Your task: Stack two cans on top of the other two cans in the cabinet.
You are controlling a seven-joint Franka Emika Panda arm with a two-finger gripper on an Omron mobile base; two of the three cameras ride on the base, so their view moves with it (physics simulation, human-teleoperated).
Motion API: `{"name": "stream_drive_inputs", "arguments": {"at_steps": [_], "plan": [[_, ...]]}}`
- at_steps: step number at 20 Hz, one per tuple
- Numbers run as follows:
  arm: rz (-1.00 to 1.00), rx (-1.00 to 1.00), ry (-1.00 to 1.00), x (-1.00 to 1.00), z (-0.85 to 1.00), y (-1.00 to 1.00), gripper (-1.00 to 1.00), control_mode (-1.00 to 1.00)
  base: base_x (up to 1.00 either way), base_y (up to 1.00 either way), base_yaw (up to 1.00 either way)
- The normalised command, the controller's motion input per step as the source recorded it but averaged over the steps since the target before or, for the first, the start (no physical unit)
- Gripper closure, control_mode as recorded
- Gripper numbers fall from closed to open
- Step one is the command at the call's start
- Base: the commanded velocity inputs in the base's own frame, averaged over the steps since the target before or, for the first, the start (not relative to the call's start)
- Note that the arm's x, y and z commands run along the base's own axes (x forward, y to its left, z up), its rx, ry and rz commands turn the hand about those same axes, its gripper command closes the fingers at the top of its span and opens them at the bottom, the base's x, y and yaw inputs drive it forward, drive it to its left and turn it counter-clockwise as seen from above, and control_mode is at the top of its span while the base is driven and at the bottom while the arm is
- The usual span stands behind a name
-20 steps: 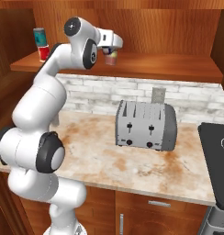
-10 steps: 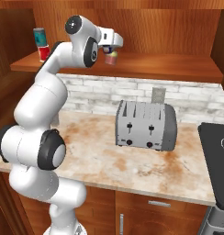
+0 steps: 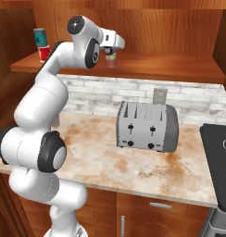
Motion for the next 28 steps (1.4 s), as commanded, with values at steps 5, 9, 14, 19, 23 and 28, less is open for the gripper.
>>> {"name": "stream_drive_inputs", "arguments": {"at_steps": [5,9,14,19,23,28], "plan": [[0.00,0.03,0.00,-0.01,-0.02,0.00,1.00,-1.00,0.00,0.00,0.00],[0.00,0.01,0.00,0.05,-0.03,0.00,1.00,-1.00,0.00,0.00,0.00],[0.00,0.00,0.00,0.15,0.00,0.05,1.00,-1.00,0.00,0.00,0.00],[0.00,0.00,0.00,0.22,0.00,0.01,1.00,-1.00,0.00,0.00,0.00],[0.00,0.00,0.00,0.18,0.00,0.00,1.00,-1.00,0.00,0.00,0.00],[0.00,0.01,0.00,0.01,-0.12,-0.03,1.00,-1.00,0.00,0.00,0.00]]}}
